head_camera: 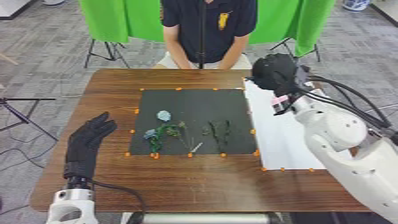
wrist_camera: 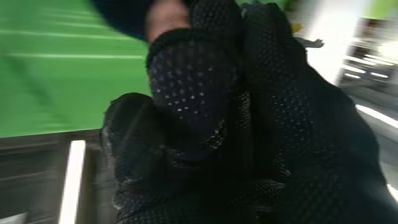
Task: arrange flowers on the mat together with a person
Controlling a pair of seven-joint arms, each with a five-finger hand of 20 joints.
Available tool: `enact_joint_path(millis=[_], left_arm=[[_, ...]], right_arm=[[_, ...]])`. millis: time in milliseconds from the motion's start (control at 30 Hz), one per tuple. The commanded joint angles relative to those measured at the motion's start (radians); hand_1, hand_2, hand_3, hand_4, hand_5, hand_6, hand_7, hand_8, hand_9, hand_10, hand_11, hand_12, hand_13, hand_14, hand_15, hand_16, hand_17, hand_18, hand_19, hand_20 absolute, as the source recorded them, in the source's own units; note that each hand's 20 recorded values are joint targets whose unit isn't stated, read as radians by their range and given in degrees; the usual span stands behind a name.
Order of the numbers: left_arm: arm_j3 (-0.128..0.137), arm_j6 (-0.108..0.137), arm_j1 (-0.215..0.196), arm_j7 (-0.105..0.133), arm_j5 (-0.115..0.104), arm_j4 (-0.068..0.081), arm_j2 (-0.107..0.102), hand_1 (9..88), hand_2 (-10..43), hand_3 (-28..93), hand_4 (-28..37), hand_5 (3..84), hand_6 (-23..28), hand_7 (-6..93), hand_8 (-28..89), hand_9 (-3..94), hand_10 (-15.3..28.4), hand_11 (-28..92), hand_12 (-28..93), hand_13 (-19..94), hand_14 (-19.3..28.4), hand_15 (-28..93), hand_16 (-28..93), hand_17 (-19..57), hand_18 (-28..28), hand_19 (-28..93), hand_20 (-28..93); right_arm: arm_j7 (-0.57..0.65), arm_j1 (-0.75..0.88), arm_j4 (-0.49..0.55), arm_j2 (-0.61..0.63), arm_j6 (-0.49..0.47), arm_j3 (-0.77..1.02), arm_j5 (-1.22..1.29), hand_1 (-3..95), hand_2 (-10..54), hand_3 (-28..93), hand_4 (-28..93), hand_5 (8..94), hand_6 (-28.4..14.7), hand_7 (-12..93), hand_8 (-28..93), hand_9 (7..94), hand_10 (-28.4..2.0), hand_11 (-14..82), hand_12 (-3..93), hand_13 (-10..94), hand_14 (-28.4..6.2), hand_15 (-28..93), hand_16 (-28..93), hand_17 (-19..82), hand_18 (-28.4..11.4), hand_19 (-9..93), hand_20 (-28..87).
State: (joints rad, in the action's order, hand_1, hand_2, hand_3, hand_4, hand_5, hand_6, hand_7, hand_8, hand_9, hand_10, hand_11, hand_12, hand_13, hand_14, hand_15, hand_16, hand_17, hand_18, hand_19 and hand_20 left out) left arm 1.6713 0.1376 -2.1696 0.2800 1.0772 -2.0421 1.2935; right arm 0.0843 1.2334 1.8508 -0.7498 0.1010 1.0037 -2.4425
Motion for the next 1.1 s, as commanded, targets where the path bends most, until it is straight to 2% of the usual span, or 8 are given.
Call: enact_joint_path(millis=[33,200,333,633,667,733,933,1100], left_arm=[[-0.011,0.026,-0.005,-0.015,-0.021,0.002,0.0,22.3,19.1,64,-27.7,48.7,5.9,10.5,-6,48.8,15.4,17,13,39,18.1,13,2,5.4,12.1,10,17],[-0.014,0.025,-0.006,-0.011,-0.026,0.002,0.0,23.6,23.7,65,-28.1,49.7,6.5,10.7,-6,49.2,16.4,18,13,39,18.5,14,2,5.4,12.1,10,17],[-0.02,0.017,0.009,-0.017,-0.022,0.011,0.003,23.6,24.0,65,-28.2,50.7,7.8,9.8,-5,49.2,17.8,18,13,38,19.2,16,1,5.2,12.1,11,17],[-0.026,0.009,0.011,-0.014,-0.016,0.015,0.001,22.8,15.5,64,-28.1,52.1,10.5,7.0,-4,48.1,21.0,18,13,37,20.9,19,1,4.5,12.3,12,16],[-0.023,0.002,0.032,-0.025,-0.013,0.028,0.001,22.7,14.5,64,-28.0,52.2,10.9,6.4,-4,47.9,21.4,17,13,36,21.3,19,0,4.4,12.4,12,16],[-0.026,0.003,0.023,-0.019,-0.012,0.02,-0.001,22.4,13.0,64,-27.9,52.2,10.9,5.9,-4,47.6,21.8,17,13,36,21.8,19,0,4.3,12.4,12,16],[-0.024,0.002,0.014,-0.019,-0.013,0.016,0.0,22.4,11.1,64,-27.3,53.4,12.5,4.6,-3,47.6,24.8,15,14,34,23.8,22,-1,3.8,12.5,12,16],[-0.028,-0.002,0.013,-0.014,-0.012,0.016,-0.002,21.8,10.3,65,-27.5,51.8,10.4,5.1,-3,47.6,22.3,14,14,35,22.9,19,-1,3.8,12.5,12,16]], right_arm=[[-0.123,-0.209,-0.066,-0.163,-0.058,-0.259,-0.044,65.5,-9.5,53,-23,84.1,3.7,20,7,93.7,-6.3,9.2,28.9,94,-0.1,48,24,65,-10.1,92,33],[-0.171,-0.255,-0.12,-0.242,-0.079,-0.353,-0.085,65.8,-9.5,52,-23,83.5,3.8,20,7,93.7,-6.2,8.6,29.0,94,0.1,49,25,64,-10.4,93,34],[-0.216,-0.278,-0.199,-0.324,-0.075,-0.364,-0.122,66.1,-9.5,51,-22,82.8,3.9,21,6,93.7,-5.9,7.9,29.3,94,0.6,49,26,64,-10.6,93,35],[-0.226,-0.261,-0.257,-0.381,-0.102,-0.378,-0.195,66.0,-9.5,49,-20,81.2,4.3,23,4,93.4,-5.3,5.6,29.8,94,1.0,49,27,64,-10.6,93,37],[-0.232,-0.267,-0.287,-0.397,-0.1,-0.377,-0.205,65.7,-9.5,49,-20,81.0,4.3,23,4,93.5,-5.3,5.5,29.8,94,1.1,49,27,64,-10.6,93,37],[-0.231,-0.252,-0.279,-0.392,-0.114,-0.374,-0.218,65.2,-9.5,50,-20,80.8,4.5,24,4,93.4,-5.3,5.3,29.8,94,1.1,49,27,64,-10.5,93,38],[-0.233,-0.227,-0.294,-0.398,-0.149,-0.367,-0.265,63.9,-9.5,51,-20,79.2,5.2,24,3,92.3,-5.1,4.6,29.7,94,1.3,49,27,63,-10.6,93,38],[-0.226,-0.218,-0.3,-0.398,-0.169,-0.366,-0.28,61.7,-9.5,54,-22,78.5,5.0,23,2,91.2,-5.5,4.2,29.5,94,1.2,49,28,63,-10.5,93,39]])
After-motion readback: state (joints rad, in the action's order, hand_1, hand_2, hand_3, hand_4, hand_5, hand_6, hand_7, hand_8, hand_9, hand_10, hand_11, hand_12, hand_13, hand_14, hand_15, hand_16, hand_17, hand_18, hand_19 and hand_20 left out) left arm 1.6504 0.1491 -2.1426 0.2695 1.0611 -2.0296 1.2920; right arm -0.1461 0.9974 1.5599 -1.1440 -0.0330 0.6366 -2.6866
